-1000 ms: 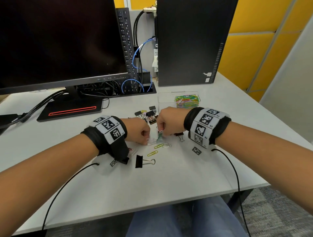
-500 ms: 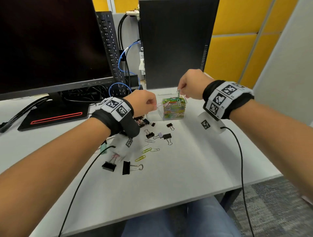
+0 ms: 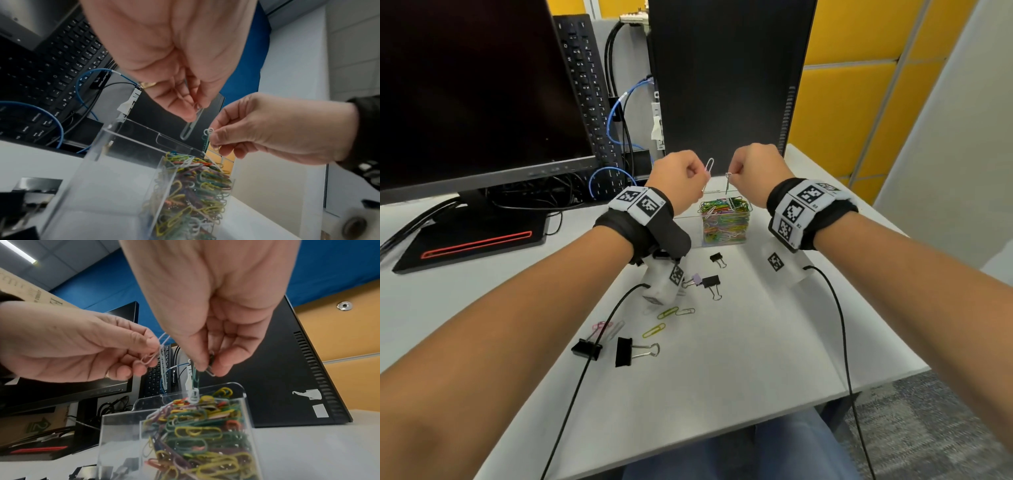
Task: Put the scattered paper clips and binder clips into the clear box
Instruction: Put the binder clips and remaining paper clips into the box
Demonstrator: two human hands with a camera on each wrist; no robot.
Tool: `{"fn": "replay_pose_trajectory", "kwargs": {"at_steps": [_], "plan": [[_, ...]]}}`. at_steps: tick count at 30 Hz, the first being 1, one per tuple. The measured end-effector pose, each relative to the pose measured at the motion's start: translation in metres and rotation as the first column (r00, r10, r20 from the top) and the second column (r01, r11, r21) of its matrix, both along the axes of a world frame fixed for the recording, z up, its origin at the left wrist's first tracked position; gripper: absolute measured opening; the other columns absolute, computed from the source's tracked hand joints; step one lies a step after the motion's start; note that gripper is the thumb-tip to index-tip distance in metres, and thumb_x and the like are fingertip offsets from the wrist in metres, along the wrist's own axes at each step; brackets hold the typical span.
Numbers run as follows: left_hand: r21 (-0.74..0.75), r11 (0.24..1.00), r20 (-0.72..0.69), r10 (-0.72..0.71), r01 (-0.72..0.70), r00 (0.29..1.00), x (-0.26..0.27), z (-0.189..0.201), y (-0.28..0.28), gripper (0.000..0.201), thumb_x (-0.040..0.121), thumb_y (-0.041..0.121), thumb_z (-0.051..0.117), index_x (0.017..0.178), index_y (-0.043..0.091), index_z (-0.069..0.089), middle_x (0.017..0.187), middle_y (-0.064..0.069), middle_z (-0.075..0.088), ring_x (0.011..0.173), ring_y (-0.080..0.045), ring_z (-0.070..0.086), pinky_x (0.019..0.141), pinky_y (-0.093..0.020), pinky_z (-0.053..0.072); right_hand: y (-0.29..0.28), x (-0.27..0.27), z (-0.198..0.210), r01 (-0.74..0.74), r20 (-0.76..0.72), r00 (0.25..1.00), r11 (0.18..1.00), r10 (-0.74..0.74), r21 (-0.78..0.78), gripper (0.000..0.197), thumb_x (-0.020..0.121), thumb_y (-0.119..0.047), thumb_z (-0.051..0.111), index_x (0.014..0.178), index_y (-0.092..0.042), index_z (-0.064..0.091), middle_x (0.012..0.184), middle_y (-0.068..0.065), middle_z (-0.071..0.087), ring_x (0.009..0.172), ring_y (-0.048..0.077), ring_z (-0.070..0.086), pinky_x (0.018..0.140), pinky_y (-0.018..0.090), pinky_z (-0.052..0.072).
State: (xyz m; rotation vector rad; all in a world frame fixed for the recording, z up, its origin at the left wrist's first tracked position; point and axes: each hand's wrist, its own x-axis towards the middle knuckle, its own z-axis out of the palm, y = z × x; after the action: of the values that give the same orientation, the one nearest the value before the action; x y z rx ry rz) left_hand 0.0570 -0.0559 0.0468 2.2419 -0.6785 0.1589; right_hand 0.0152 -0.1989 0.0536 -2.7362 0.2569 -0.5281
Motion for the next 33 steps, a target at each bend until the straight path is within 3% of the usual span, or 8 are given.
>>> {"fn": "replay_pose_trajectory", "kwargs": {"at_steps": [3,6,9,13,18,23,28,33], "plan": [[0.148,0.989,0.039,-0.010,0.004,0.999,0.005,-0.008,-0.004,0.014,0.089,0.022,0.057,0.088,0.011,0.066,0.079,-0.005,0.069,0.074,-0.016,0.064,0.074,-0.028,0.053,-0.002,-0.001,0.002,-0.005,0.011,1.000,1.000,0.005,0.020,0.012,0.089,-0.015,0.059,0.092,-0.012,0.071,0.099,0.008,0.070,0.095,0.025,0.064,0.086,0.033,0.052],[0.309,0.950,0.062,-0.071,0.048,0.996,0.007,-0.013,-0.006,0.017,0.089,0.025,0.059,0.094,0.014,0.071,0.093,-0.002,0.070,0.080,-0.012,0.056,0.074,-0.024,0.045,-0.003,-0.002,0.002,-0.010,-0.009,1.000,1.000,0.010,0.023,0.012,0.089,-0.015,0.060,0.090,-0.011,0.072,0.099,0.008,0.070,0.095,0.024,0.064,0.088,0.033,0.052],[0.383,0.917,0.029,-0.127,0.106,0.992,0.005,-0.013,-0.009,0.023,0.091,0.025,0.056,0.106,0.015,0.071,0.107,-0.001,0.070,0.093,-0.015,0.060,0.083,-0.025,0.044,-0.005,-0.004,0.002,-0.007,-0.004,1.000,0.999,0.007,0.039,0.015,0.090,-0.016,0.060,0.095,-0.010,0.072,0.101,0.009,0.071,0.095,0.024,0.064,0.088,0.032,0.051],[0.403,0.902,0.039,-0.188,0.156,0.981,0.003,-0.013,-0.006,0.025,0.093,0.020,0.053,0.112,0.015,0.069,0.114,0.000,0.069,0.105,-0.017,0.061,0.095,-0.027,0.043,-0.004,-0.004,0.001,-0.058,-0.021,0.998,0.998,0.058,0.014,0.020,0.092,-0.011,0.056,0.102,-0.007,0.073,0.107,0.008,0.070,0.103,0.024,0.062,0.094,0.031,0.047],[0.285,0.952,0.028,-0.126,0.113,0.992,0.004,-0.016,0.002,0.017,0.088,0.013,0.060,0.101,0.012,0.071,0.103,-0.003,0.070,0.097,-0.017,0.063,0.087,-0.023,0.046,-0.001,-0.006,-0.005,-0.153,-0.123,0.982,0.987,0.145,-0.055,0.024,0.094,-0.011,0.053,0.109,-0.008,0.072,0.117,0.007,0.068,0.111,0.024,0.060,0.100,0.031,0.045],[0.336,0.942,0.044,-0.035,0.018,0.998,0.007,-0.020,0.006,0.014,0.088,0.021,0.060,0.097,0.013,0.066,0.101,-0.004,0.066,0.088,-0.017,0.058,0.076,-0.024,0.042,0.001,-0.005,-0.012,-0.184,-0.209,0.965,0.977,0.157,-0.112,0.028,0.095,-0.008,0.050,0.114,-0.013,0.070,0.124,0.005,0.064,0.115,0.025,0.058,0.101,0.033,0.045],[0.401,0.916,0.024,0.021,-0.029,0.999,0.004,-0.017,0.004,0.017,0.090,0.024,0.054,0.097,0.012,0.064,0.108,-0.007,0.064,0.099,-0.025,0.060,0.078,-0.029,0.044,-0.002,-0.005,-0.014,-0.166,-0.162,0.975,0.983,0.151,-0.079,0.028,0.092,-0.003,0.053,0.114,-0.016,0.065,0.113,0.007,0.066,0.107,0.025,0.061,0.095,0.035,0.050],[0.450,0.892,-0.013,-0.038,0.039,0.999,-0.001,-0.013,0.000,0.022,0.092,0.021,0.052,0.106,0.013,0.067,0.114,-0.006,0.065,0.104,-0.025,0.060,0.084,-0.029,0.045,-0.002,-0.005,-0.012,-0.188,-0.218,0.964,0.971,0.153,-0.147,0.029,0.093,-0.004,0.052,0.112,-0.015,0.070,0.118,0.005,0.066,0.110,0.024,0.059,0.099,0.034,0.048]]}}
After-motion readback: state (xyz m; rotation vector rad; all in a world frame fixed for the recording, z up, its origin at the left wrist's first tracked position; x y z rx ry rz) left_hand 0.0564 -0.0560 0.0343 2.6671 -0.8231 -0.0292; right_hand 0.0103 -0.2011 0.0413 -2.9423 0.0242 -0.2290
